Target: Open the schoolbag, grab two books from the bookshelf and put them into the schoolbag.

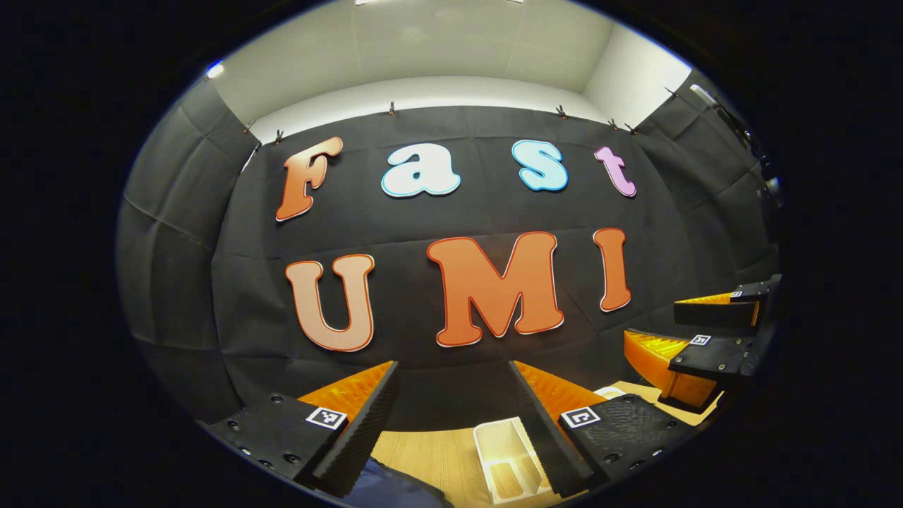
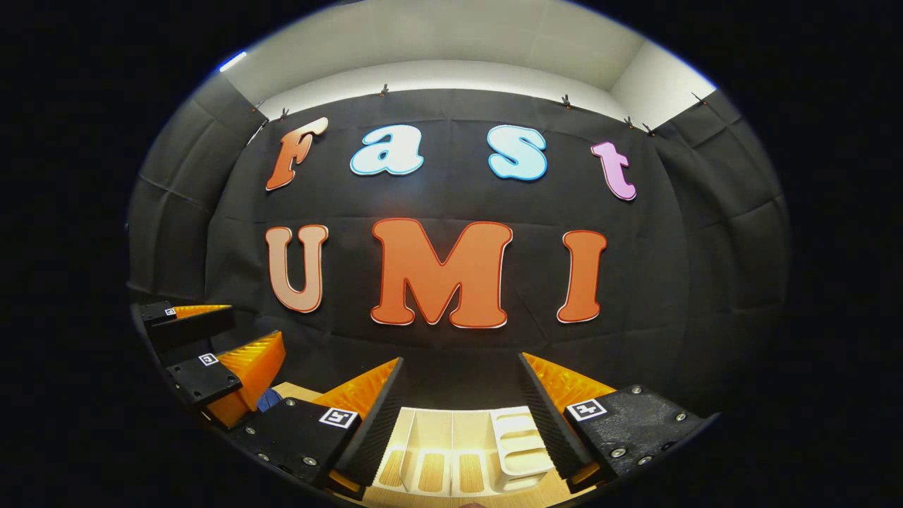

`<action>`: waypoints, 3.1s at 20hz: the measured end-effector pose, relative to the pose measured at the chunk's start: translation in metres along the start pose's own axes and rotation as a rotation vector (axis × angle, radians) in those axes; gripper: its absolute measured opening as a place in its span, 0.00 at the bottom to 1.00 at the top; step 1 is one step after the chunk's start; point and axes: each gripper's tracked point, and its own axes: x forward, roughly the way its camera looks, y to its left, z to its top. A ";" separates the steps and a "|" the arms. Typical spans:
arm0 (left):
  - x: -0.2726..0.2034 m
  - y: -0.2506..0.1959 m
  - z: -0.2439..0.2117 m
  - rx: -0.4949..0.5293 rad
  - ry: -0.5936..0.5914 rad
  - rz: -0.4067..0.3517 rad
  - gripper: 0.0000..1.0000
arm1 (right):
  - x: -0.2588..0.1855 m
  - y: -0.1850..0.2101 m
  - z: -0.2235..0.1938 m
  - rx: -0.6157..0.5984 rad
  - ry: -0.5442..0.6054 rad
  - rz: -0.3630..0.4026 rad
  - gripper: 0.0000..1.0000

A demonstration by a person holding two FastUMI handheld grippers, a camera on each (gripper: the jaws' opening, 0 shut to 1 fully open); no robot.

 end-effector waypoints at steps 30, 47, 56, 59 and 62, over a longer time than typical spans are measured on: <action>0.005 -0.005 -0.012 -0.010 0.040 -0.001 0.96 | 0.002 -0.014 -0.008 -0.014 0.019 -0.039 0.92; 0.001 -0.011 -0.011 -0.010 0.058 -0.035 0.94 | 0.000 -0.012 -0.014 -0.019 0.034 -0.035 0.92; -0.001 -0.012 -0.014 -0.008 0.074 -0.042 0.94 | 0.001 -0.016 -0.019 -0.019 0.048 -0.037 0.92; -0.001 -0.014 -0.014 -0.010 0.079 -0.046 0.94 | 0.001 -0.017 -0.019 -0.021 0.049 -0.041 0.92; -0.002 -0.014 -0.016 -0.011 0.085 -0.048 0.95 | 0.002 -0.019 -0.019 -0.023 0.050 -0.046 0.92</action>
